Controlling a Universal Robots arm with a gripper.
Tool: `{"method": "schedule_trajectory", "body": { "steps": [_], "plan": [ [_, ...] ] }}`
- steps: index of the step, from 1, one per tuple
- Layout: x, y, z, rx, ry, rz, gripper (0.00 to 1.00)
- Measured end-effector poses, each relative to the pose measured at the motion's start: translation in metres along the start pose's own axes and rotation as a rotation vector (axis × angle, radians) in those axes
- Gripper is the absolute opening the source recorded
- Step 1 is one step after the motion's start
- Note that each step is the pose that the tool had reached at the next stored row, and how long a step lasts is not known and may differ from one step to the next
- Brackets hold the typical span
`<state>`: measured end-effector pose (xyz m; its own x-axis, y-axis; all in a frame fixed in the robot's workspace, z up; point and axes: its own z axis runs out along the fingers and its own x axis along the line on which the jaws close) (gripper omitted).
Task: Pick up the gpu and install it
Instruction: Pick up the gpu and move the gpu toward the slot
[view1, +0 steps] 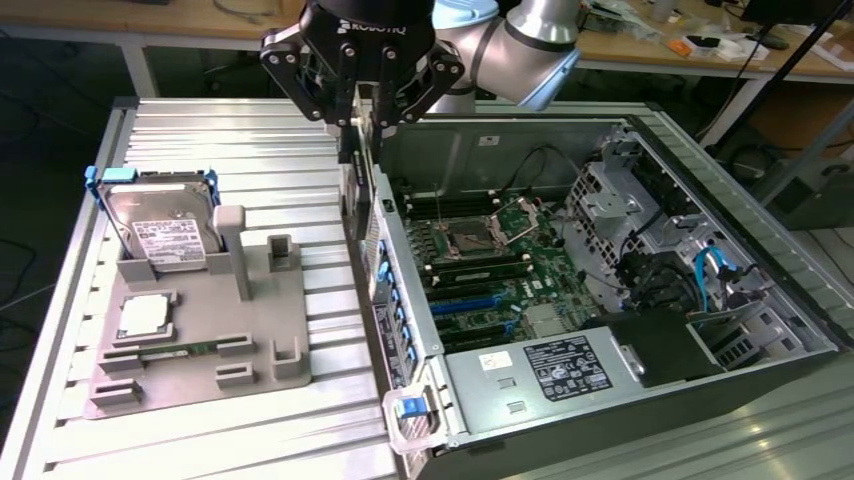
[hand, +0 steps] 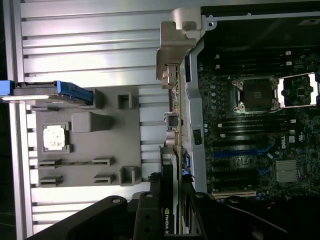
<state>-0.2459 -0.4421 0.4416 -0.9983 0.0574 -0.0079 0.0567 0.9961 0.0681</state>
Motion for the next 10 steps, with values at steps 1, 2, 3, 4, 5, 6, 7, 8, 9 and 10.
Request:
{"method": "schedule_trajectory", "body": {
  "steps": [1,2,3,4,5,6,7,8,9,10],
  "plan": [
    [-0.0003,0.0000,0.0000,-0.0001,0.0002,0.000,0.27],
    [-0.0006,0.0000,0.0000,0.0000,0.0004,0.000,0.27],
    [-0.0009,0.0000,0.0000,0.0000,0.0006,0.000,0.27],
    [-0.0012,0.0001,0.0000,0.0001,0.0007,0.000,0.27],
    [-0.0016,0.0001,-0.0001,0.0001,0.0009,0.000,0.27],
    [-0.0018,0.0001,0.0000,0.0001,0.0010,0.000,0.27],
    [-0.0023,0.0001,0.0000,0.0000,0.0012,0.000,0.27],
    [-0.0027,0.0001,0.0000,0.0001,0.0014,0.000,0.27],
    [-0.0029,0.0002,0.0000,0.0001,0.0015,0.000,0.27],
    [-0.0031,0.0002,0.0000,0.0001,0.0015,0.000,0.27]
  ]
}}
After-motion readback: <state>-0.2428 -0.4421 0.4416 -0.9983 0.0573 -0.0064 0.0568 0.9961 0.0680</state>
